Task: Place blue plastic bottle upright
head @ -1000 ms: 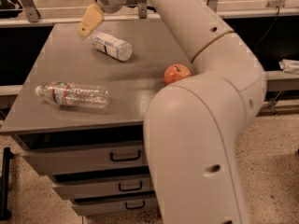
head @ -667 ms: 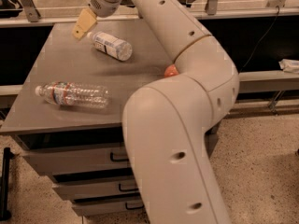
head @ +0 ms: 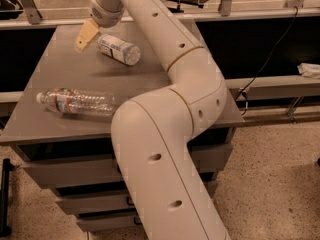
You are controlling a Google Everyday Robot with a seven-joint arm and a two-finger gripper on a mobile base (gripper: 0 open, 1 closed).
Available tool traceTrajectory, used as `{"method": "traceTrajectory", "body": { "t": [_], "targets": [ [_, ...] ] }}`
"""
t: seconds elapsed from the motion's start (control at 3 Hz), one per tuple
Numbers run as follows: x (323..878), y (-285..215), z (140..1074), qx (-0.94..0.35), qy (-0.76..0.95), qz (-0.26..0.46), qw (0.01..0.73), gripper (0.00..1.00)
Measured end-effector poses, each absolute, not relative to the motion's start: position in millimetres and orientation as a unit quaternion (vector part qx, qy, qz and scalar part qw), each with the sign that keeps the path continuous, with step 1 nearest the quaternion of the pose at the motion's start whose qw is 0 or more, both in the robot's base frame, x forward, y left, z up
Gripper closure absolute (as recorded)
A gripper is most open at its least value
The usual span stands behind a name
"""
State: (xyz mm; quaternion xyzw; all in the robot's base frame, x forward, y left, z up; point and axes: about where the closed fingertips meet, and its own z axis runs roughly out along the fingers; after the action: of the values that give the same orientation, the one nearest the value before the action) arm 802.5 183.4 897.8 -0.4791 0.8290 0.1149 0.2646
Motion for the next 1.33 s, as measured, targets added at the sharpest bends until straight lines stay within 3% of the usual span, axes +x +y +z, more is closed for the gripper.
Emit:
{"method": "traceTrajectory", "body": {
  "t": [1.33],
  "targets": [
    [815.1,146.9,883.7,-0.477,0.847,0.031,0.232,0.00]
  ]
}}
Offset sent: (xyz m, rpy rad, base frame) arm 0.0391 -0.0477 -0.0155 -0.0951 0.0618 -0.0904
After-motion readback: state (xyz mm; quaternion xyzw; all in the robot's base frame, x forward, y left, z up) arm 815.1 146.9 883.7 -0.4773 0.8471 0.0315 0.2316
